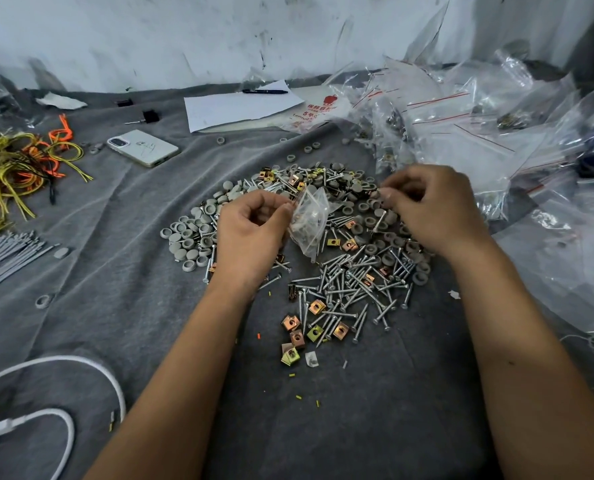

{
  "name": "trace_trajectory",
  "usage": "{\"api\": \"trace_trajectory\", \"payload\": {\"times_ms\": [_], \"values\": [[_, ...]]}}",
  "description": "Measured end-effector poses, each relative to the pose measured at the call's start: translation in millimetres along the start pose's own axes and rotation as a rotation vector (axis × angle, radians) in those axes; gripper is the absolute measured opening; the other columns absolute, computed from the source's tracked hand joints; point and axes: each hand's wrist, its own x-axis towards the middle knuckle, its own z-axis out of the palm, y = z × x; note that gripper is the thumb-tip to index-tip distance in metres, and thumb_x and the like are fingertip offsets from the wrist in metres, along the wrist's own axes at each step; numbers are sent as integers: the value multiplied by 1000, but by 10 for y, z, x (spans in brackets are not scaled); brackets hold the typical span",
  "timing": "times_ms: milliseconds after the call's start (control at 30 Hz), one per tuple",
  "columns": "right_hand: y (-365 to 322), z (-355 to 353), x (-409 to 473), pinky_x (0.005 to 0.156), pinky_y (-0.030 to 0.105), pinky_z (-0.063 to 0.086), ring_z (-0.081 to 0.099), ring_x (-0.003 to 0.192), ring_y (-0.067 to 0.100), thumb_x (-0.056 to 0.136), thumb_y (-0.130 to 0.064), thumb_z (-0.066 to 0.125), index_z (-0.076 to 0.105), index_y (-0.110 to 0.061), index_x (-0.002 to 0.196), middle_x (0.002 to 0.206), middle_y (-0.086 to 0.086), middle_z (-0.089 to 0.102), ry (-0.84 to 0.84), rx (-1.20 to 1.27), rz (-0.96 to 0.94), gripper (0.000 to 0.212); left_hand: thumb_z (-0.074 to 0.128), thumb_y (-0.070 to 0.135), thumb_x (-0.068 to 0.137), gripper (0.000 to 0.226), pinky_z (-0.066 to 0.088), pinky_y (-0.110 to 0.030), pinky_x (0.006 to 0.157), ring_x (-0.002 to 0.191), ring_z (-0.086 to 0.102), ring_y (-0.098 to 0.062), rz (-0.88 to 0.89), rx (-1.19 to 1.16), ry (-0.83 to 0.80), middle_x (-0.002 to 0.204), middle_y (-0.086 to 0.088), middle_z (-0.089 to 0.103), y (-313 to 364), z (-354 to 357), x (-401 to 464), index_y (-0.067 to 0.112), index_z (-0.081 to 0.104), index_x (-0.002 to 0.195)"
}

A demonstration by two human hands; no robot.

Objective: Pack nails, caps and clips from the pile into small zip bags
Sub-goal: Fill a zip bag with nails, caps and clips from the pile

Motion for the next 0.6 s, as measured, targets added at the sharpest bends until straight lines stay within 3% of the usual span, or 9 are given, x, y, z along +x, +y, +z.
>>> {"api": "trace_trajectory", "payload": {"times_ms": [100,167,233,300,500,600], "values": [[114,-71,68,82,29,58,72,84,17,97,-11,65,77,-15,103,92,4,76,191,-71,109,13,68,4,97,14,49,-22,50,55,56,-9,9,5,0,66,0,67,4,11,-5,12,73,86],[184,-84,84,90,36,59,72,89,23,96,-8,64,79,-15,103,100,9,77,185,-153,196,17,68,3,97,12,48,-23,50,55,56,-11,26,8,-17,71,-9,71,2,36,-18,8,73,88],[197,-57,62,95,36,57,72,95,25,94,-7,67,79,-17,105,106,9,77,102,-208,234,18,68,3,96,11,47,-28,52,58,56,-16,54,46,-42,75,-14,72,-14,62,-31,7,73,89],[190,-20,38,98,37,56,70,100,24,93,-5,69,78,-16,110,110,9,76,38,-228,224,22,69,4,96,10,45,-26,54,59,57,-15,92,125,-76,71,-6,69,-33,82,-37,9,74,89],[227,8,57,98,35,52,66,111,30,93,0,67,71,-12,126,124,13,70,31,-327,248,36,70,4,94,9,49,-24,57,61,59,-9,142,270,-152,74,-2,69,-55,113,-64,11,71,89],[234,37,59,95,38,52,66,111,34,92,-2,69,71,-7,122,121,15,70,7,-425,242,31,72,5,93,8,50,-24,56,59,59,-7,158,292,-171,72,1,68,-50,116,-81,12,70,88]]}}
